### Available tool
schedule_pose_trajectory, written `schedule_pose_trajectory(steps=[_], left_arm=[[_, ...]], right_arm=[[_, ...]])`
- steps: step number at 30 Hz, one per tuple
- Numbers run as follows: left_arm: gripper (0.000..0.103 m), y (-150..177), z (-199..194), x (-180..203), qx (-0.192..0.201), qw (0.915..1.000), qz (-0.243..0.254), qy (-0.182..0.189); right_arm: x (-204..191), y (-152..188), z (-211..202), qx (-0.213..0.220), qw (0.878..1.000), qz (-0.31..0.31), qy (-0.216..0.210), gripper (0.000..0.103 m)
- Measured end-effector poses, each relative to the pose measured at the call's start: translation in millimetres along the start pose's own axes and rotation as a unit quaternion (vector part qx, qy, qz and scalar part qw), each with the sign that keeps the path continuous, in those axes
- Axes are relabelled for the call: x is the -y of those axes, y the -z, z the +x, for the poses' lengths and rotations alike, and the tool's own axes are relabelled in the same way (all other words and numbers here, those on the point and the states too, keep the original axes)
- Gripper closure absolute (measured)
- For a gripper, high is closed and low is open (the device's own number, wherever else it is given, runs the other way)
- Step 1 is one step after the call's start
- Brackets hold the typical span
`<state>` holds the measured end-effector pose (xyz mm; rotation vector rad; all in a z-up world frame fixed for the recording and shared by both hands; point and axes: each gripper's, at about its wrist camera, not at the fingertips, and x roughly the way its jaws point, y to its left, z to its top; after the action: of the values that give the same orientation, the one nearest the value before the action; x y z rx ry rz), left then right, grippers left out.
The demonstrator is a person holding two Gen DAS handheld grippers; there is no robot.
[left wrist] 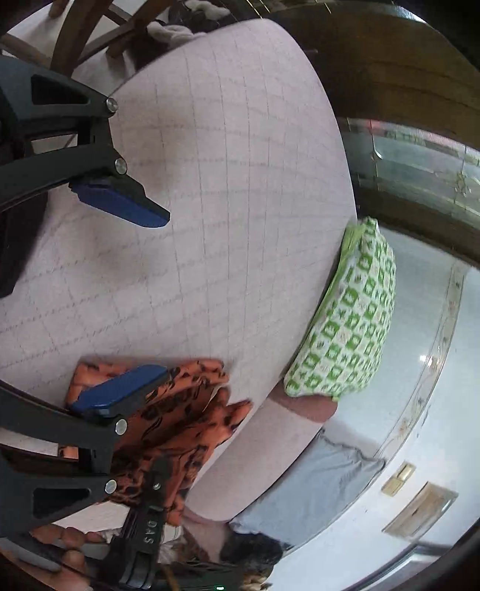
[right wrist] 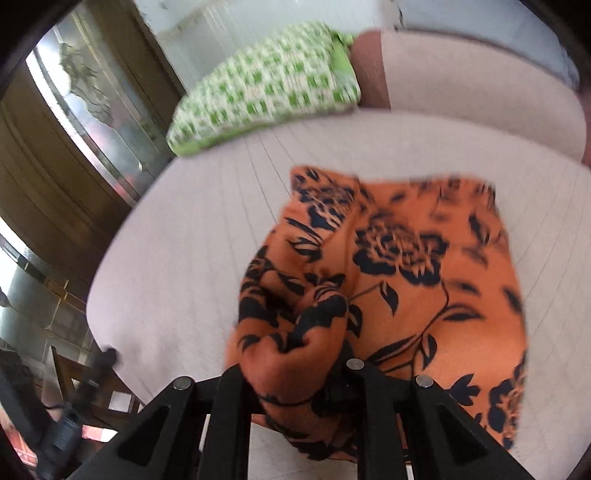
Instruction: Fold small clothes
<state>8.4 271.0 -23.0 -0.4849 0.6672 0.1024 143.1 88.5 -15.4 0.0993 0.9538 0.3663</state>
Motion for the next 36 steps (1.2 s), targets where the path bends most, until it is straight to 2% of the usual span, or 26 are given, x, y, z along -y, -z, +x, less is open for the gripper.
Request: schedule_pose_trajectory(steps=[3,4,5,6,8,9,10,12,15,19,22,23,24,26,27,28,29,30,34,36], left_arm=[[0.026,2,-1,1,-0.005,1.0000,0.006,-0.001],[0.026,2,-1,0,-0.009,1.0000,0.004,-0.001],[0.026,3,-1,0,-0.011,0.9999,0.004,-0.001],[0.026,2,-2,1,-0.014,0.9999,0.008,0.002],[0.026,3,-5,3,-0.012,0.9998,0.013,0.008],[0.026,2,-5,4,-0.014,0.9998,0.012,0.009],[0.026,2,-5,7,-0.022,0.9994,0.006,0.024],[0.026,3,-6,17,-0.032,0.9981,0.008,0.052],[0.025,6,-5,38,-0.042,0.9955,0.023,0.082],[0.024,18,17,78,-0.092,0.9872,0.055,0.118],[0.025,25,36,94,-0.114,0.9856,0.067,0.105],[0.028,25,43,97,-0.121,0.9844,0.066,0.110],[0.052,26,51,96,-0.128,0.9849,0.060,0.100],[0.083,28,69,81,-0.160,0.9837,0.026,0.078],[0.083,32,79,61,-0.177,0.9814,-0.025,0.069],[0.081,35,83,50,-0.184,0.9788,-0.052,0.074],[0.070,39,86,34,-0.188,0.9747,-0.087,0.083],[0.070,42,86,29,-0.189,0.9729,-0.098,0.090],[0.068,30,70,59,-0.172,0.9825,-0.022,0.067],[0.055,24,58,69,-0.159,0.9858,0.005,0.053]], right_arm=[[-6,24,31,-0.043,0.998,-0.006,-0.038,0.085],[-5,34,51,-0.071,0.997,-0.009,-0.033,0.082],[1,42,64,-0.082,0.996,-0.004,-0.033,0.079],[5,42,57,-0.053,0.998,0.002,-0.046,0.079],[10,42,41,-0.036,0.997,0.012,-0.071,0.061],[13,42,33,-0.040,0.995,0.020,-0.093,0.031],[17,42,21,-0.034,0.992,0.027,-0.118,0.019],[31,47,-2,-0.006,0.991,0.038,-0.129,0.020],[75,61,-31,0.031,0.986,0.109,-0.124,0.019],[128,81,-46,0.051,0.974,0.186,-0.118,0.019],[148,92,-58,0.055,0.969,0.204,-0.126,0.019],[149,95,-63,0.058,0.969,0.203,-0.129,0.019],[146,95,-61,0.060,0.969,0.199,-0.130,0.019],[142,91,-61,0.060,0.972,0.188,-0.129,0.019],[143,89,-63,0.057,0.973,0.183,-0.129,0.019],[146,88,-57,0.054,0.973,0.182,-0.133,0.019],[147,88,-56,0.049,0.972,0.183,-0.140,0.020],[146,85,-47,0.046,0.972,0.183,-0.143,0.019],[151,83,-41,0.040,0.971,0.180,-0.151,0.019],[156,80,-44,0.046,0.968,0.187,-0.162,0.019]])
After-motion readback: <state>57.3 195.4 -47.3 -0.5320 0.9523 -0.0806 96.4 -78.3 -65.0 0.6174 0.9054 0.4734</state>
